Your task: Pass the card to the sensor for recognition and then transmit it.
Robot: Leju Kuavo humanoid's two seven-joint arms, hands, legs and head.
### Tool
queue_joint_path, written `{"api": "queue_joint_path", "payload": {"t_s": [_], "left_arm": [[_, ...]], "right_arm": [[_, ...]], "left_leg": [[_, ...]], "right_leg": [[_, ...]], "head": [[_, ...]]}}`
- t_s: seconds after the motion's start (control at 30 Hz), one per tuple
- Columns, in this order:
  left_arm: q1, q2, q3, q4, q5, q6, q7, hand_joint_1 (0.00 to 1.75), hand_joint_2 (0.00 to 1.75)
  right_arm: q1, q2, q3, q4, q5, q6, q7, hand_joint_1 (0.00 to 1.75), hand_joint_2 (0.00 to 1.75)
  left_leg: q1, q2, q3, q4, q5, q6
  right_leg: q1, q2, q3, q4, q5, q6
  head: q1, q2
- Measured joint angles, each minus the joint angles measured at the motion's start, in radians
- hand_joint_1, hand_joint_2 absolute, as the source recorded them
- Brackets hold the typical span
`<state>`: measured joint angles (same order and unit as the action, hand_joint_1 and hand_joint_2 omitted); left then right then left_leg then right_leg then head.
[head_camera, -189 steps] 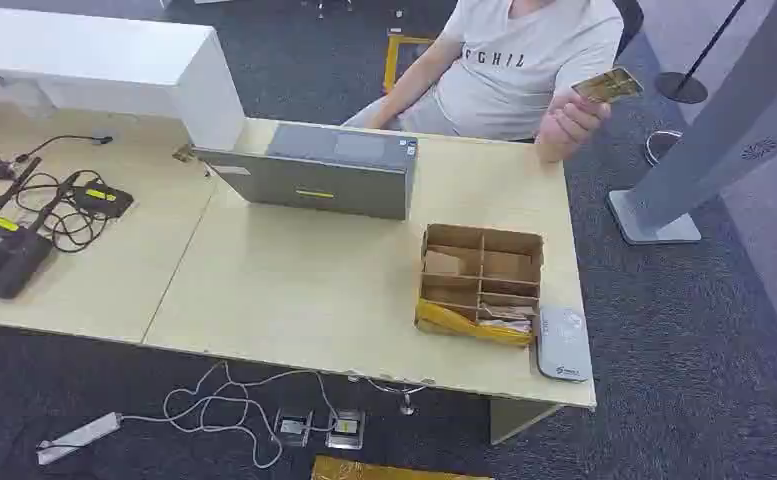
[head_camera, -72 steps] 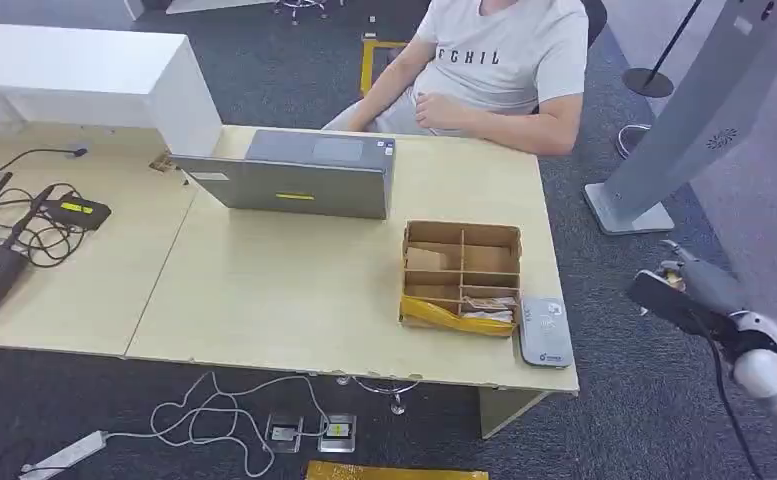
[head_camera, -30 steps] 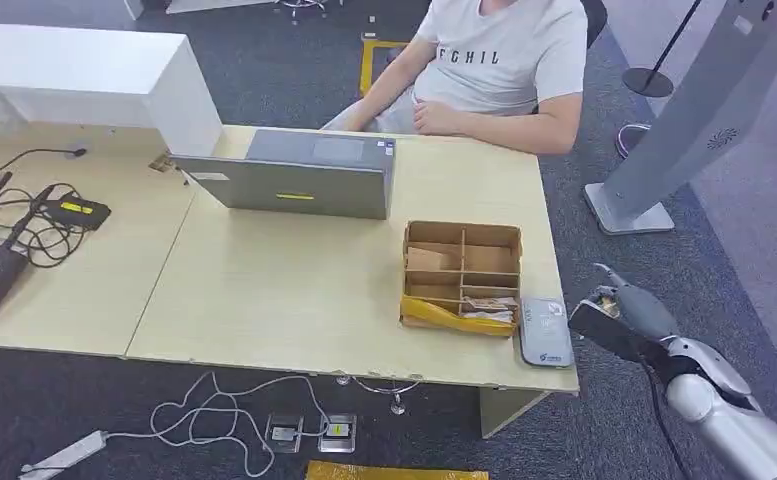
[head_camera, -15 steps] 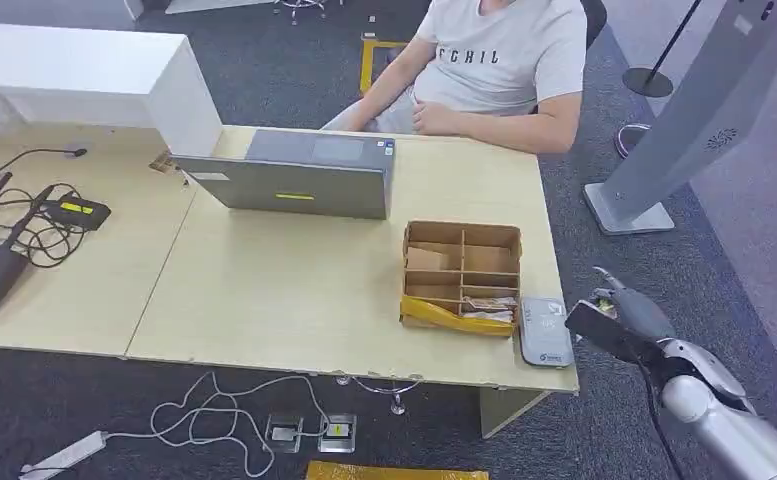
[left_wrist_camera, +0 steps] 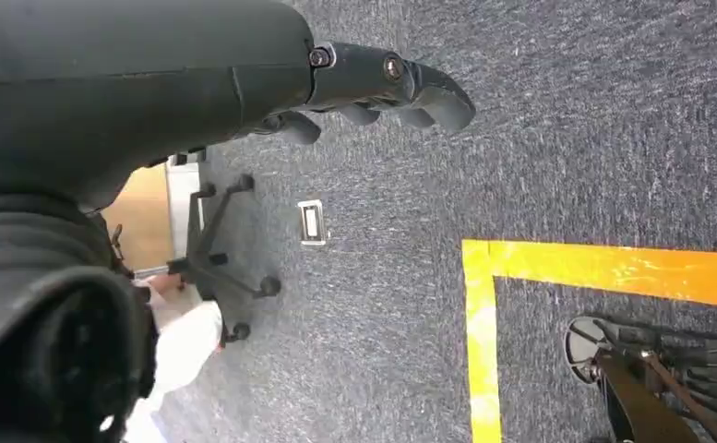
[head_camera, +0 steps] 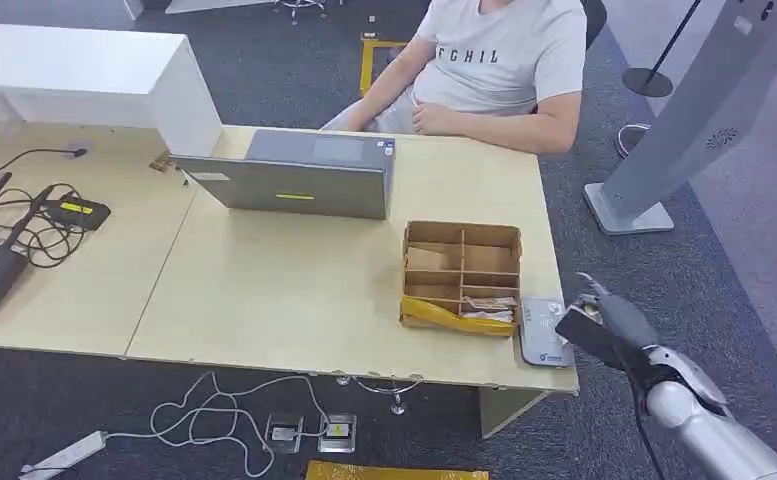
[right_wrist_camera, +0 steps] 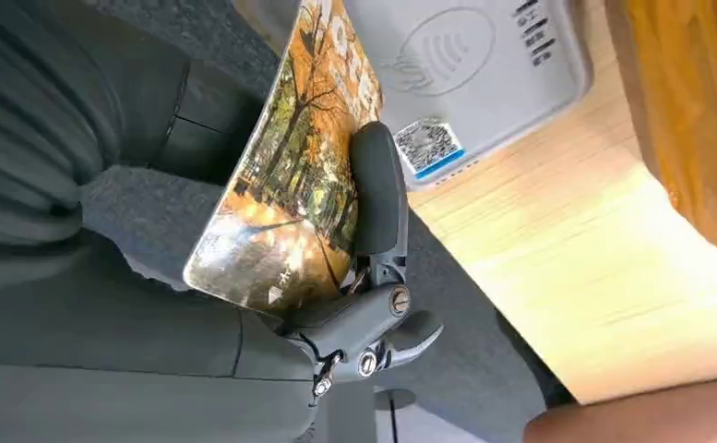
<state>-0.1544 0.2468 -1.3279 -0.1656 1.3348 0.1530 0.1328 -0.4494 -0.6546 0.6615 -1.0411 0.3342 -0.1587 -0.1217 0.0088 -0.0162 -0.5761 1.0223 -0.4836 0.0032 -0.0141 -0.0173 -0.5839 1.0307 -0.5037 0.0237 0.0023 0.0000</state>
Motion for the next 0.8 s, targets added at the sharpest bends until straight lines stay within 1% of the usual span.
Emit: {"api": "queue_joint_path", "payload": {"t_s": [0.2, 0.47, 0.57, 0.8], "left_arm": [[0.000, 0.000, 0.000, 0.000, 0.008, 0.007, 0.000, 0.00, 0.00], [-0.001, -0.004, 0.000, 0.000, 0.024, 0.023, 0.017, 0.00, 0.00], [-0.001, -0.006, 0.000, 0.000, 0.027, 0.025, 0.017, 0.00, 0.00], [0.000, -0.006, 0.000, 0.000, 0.027, 0.026, 0.016, 0.00, 0.00]], "right_arm": [[-0.006, 0.017, 0.003, 0.015, 0.000, -0.001, -0.009, 1.75, 1.75], [-0.047, 0.045, 0.020, 0.073, 0.007, 0.007, -0.043, 1.75, 1.75], [-0.065, 0.055, 0.027, 0.108, 0.010, -0.006, -0.070, 1.75, 1.75], [-0.127, 0.060, 0.032, 0.150, -0.005, -0.010, -0.072, 1.75, 1.75]], "left_leg": [[0.000, 0.000, 0.000, 0.000, 0.000, 0.000], [0.000, 0.001, 0.001, 0.000, 0.000, 0.000], [0.000, 0.001, 0.001, 0.000, 0.000, 0.000], [0.000, 0.001, 0.001, 0.000, 0.000, 0.000]], "right_leg": [[0.000, 0.000, 0.000, 0.000, 0.000, 0.000], [0.000, 0.001, 0.001, 0.000, 0.000, 0.000], [0.000, 0.001, 0.001, 0.000, 0.000, 0.000], [0.000, 0.001, 0.001, 0.000, 0.000, 0.000]], "head": [[0.000, 0.000], [0.000, 0.000], [0.000, 0.000], [0.000, 0.000]]}}
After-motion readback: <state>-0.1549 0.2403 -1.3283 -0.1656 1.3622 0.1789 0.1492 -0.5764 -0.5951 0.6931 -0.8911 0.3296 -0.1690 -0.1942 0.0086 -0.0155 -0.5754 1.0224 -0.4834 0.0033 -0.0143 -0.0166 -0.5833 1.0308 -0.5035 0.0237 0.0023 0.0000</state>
